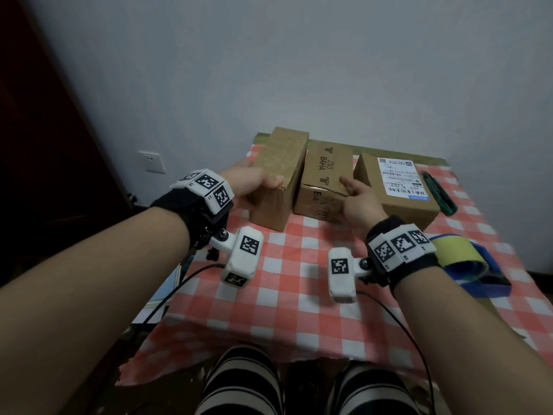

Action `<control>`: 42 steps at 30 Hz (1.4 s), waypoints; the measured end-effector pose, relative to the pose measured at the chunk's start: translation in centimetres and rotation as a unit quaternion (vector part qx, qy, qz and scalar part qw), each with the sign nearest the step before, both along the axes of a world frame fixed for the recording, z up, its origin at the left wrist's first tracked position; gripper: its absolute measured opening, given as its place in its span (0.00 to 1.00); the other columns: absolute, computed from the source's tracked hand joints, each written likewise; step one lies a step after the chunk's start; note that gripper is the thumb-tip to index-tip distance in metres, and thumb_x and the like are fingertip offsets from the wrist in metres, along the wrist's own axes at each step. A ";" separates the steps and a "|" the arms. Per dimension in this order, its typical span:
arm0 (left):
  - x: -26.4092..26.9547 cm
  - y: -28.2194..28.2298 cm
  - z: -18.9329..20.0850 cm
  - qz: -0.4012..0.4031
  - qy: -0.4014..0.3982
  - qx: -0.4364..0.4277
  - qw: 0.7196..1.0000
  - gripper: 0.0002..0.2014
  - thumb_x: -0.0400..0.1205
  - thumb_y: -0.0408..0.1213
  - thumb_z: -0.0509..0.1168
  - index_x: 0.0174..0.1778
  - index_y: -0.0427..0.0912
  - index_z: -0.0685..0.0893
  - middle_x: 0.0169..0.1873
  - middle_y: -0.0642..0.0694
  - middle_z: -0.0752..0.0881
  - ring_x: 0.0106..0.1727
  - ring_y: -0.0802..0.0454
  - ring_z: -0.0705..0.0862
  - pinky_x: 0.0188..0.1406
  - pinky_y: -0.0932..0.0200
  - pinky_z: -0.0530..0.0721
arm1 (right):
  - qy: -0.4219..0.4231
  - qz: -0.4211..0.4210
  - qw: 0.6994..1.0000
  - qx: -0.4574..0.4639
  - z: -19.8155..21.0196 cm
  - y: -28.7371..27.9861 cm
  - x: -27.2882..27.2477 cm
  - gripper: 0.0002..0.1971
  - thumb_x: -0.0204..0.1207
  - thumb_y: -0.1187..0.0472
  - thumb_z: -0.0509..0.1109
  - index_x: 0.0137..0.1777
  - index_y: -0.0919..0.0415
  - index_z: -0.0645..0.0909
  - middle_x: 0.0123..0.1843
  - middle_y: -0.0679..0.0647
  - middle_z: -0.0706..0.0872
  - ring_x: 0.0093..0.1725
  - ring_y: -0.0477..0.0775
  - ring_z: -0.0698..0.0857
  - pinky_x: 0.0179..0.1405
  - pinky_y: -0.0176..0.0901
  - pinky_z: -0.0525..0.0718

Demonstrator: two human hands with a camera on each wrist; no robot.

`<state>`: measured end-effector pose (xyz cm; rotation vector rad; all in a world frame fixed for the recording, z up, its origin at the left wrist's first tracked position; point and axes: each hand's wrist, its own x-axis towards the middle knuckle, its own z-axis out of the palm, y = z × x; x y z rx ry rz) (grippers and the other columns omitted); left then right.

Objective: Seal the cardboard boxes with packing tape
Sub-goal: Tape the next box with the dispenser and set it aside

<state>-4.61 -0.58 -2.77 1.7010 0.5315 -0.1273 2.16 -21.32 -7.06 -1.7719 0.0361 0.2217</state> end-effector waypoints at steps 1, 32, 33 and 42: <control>0.2 0.1 -0.3 -0.003 0.001 0.000 1.000 0.48 0.50 0.49 0.80 0.70 0.45 0.76 0.58 0.43 0.88 0.56 0.42 0.88 0.57 0.35 0.85 | -0.003 0.000 1.000 -0.002 0.2 0.0 0.0 0.32 0.79 0.79 0.52 0.78 0.53 0.73 0.74 0.51 0.78 0.68 0.59 0.82 0.64 0.59 0.85; -6.2 -5.6 6.4 0.014 -0.062 0.146 0.987 0.16 0.76 0.45 0.74 0.52 0.45 0.77 0.43 0.49 0.81 0.48 0.48 0.81 0.56 0.46 0.83 | 0.024 0.167 0.958 0.232 6.6 -3.3 -7.5 0.40 0.77 0.80 0.67 0.83 0.51 0.60 0.63 0.50 0.83 0.53 0.57 0.89 0.37 0.54 0.92; -6.5 -5.7 6.6 0.008 -0.042 0.149 0.988 0.18 0.76 0.49 0.74 0.52 0.46 0.73 0.42 0.51 0.79 0.48 0.49 0.79 0.57 0.46 0.82 | 0.033 0.172 0.954 0.243 6.6 -3.6 -7.4 0.39 0.77 0.81 0.66 0.83 0.50 0.61 0.64 0.50 0.83 0.54 0.58 0.89 0.38 0.54 0.92; -6.9 -7.1 5.9 0.009 -0.048 0.008 0.999 0.39 0.71 0.46 0.78 0.73 0.51 0.63 0.64 0.47 0.82 0.59 0.38 0.84 0.51 0.31 0.84 | 0.073 0.216 0.941 0.251 6.9 -5.1 -8.4 0.26 0.79 0.60 0.71 0.77 0.55 0.74 0.67 0.58 0.86 0.61 0.62 0.88 0.59 0.56 0.87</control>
